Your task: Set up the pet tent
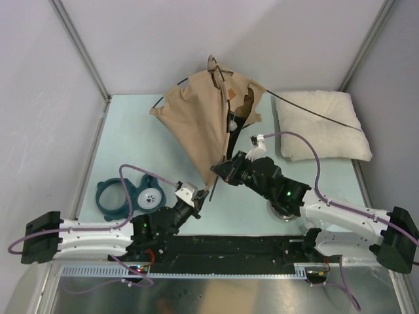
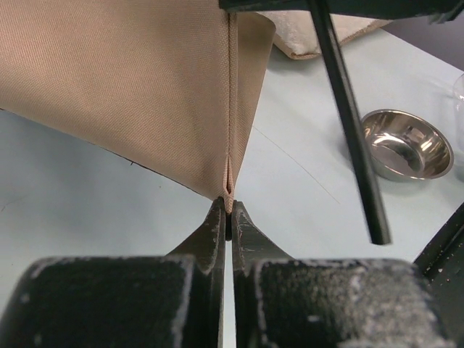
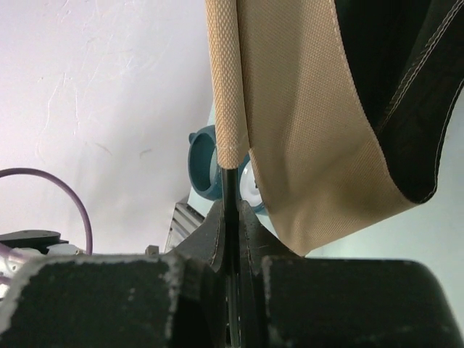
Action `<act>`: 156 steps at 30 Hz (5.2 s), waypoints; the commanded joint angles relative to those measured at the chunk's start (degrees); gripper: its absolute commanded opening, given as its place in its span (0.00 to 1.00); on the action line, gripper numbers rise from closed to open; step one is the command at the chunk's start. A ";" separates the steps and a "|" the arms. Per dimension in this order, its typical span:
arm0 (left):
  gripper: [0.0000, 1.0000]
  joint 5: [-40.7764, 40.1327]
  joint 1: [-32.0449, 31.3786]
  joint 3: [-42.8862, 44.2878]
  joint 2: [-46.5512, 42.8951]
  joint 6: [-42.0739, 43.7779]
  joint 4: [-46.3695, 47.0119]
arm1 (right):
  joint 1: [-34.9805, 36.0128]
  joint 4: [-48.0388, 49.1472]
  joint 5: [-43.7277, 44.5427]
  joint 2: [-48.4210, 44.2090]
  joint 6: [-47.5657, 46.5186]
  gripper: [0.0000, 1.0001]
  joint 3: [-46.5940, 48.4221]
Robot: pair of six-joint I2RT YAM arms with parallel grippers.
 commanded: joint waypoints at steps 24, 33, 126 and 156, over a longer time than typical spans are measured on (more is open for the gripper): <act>0.00 -4.87 -12.53 0.63 2.07 -6.22 -11.89 | -3.99 15.03 23.51 5.89 -6.89 0.00 9.94; 0.44 -13.17 -8.28 0.59 -6.13 -6.52 -12.27 | -5.12 9.05 15.80 2.38 -3.13 0.00 9.98; 0.02 16.88 23.99 40.84 55.63 29.48 57.52 | -16.81 -10.50 -11.00 -3.88 24.93 0.00 19.06; 0.00 24.70 21.43 10.62 26.43 24.66 51.22 | -18.98 -13.80 -0.51 -7.15 8.95 0.00 16.26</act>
